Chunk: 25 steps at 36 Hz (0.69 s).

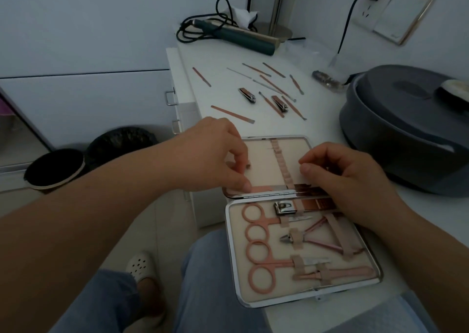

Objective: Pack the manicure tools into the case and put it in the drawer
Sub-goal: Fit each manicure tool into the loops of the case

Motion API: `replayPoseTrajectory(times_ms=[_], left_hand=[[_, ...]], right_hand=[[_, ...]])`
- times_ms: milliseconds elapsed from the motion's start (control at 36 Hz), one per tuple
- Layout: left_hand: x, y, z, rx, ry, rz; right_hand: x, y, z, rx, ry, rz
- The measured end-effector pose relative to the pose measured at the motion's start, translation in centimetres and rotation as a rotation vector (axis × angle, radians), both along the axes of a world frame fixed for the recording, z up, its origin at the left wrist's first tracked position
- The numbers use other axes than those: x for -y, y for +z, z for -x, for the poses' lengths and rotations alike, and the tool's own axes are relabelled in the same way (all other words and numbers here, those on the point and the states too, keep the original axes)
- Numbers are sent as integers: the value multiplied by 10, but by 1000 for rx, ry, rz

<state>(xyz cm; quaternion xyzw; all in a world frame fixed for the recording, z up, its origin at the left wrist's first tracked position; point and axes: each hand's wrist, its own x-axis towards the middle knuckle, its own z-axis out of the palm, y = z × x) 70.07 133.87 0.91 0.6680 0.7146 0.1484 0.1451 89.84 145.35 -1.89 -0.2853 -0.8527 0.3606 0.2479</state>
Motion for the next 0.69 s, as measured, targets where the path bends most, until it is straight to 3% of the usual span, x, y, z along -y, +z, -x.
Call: replayPoseTrajectory(times_ms=[528,694], left_hand=[[7,-15,-13,246,175,-88],[5,-14,-14,220,176,-65]], right_hand=[[0,9,4,111,2,11],[-15,29,14,363,121,63]])
